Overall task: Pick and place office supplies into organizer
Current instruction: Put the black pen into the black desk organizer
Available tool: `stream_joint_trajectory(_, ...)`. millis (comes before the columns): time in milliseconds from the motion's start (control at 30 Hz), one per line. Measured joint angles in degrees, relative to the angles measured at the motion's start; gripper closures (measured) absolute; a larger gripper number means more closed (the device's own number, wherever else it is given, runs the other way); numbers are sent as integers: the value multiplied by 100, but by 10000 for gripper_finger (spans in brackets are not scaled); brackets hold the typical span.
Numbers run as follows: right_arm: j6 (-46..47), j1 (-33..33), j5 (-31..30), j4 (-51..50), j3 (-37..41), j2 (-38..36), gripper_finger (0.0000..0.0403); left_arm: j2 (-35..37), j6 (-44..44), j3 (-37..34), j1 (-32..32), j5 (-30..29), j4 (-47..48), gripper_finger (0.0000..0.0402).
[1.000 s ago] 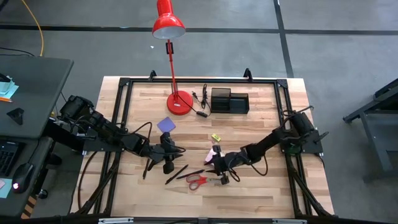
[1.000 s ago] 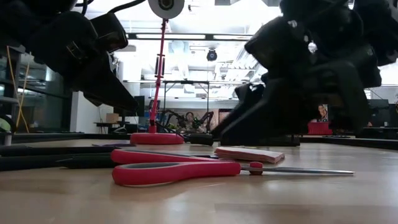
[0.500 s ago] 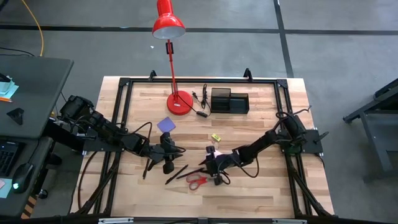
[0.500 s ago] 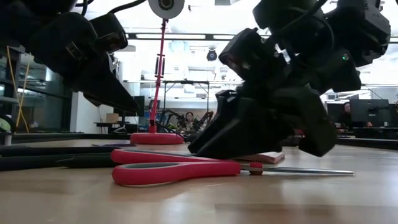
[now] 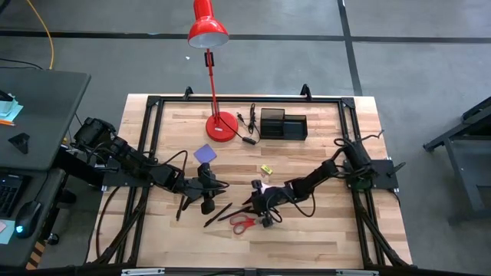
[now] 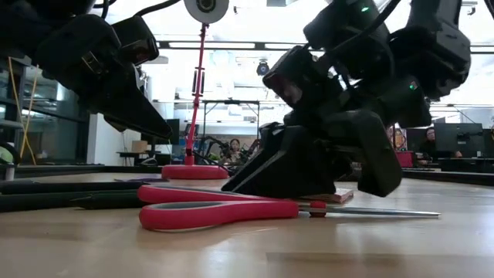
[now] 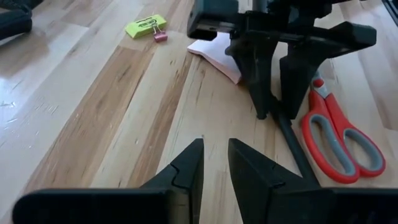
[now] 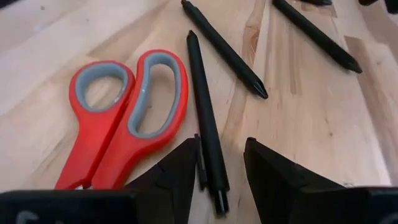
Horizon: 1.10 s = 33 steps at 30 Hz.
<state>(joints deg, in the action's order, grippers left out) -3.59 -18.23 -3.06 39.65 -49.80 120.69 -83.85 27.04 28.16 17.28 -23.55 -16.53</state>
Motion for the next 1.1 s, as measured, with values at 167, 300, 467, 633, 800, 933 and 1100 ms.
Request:
stream_joint_trajectory(167, 0, 99, 266, 35, 4, 71, 275, 0, -3, 0, 2, -2, 0, 334)
stream_joint_trajectory(300, -182, 97, 252, 79, 11, 82, 292, 0, -75, 1, 0, -2, -4, 334)
stream_joint_trajectory(467, -195, 97, 353, 35, 11, 84, 350, 0, -125, 0, 0, -2, -2, 334)
stream_joint_trajectory(633, -157, 96, 311, 56, 9, 93, 382, 0, -124, 0, 0, -4, -44, 334)
stream_joint_trajectory(800, -241, 95, 283, 100, -4, 23, 379, 0, -129, 0, -21, 144, -291, 334)
stream_joint_trajectory(933, -418, 92, 244, -223, 8, -242, 383, 0, -128, 2, -152, 657, -490, 334)
stream_joint_trajectory(1100, -582, -14, -246, -840, 8, -700, 383, 0, -145, 1, -164, 610, -637, 334)
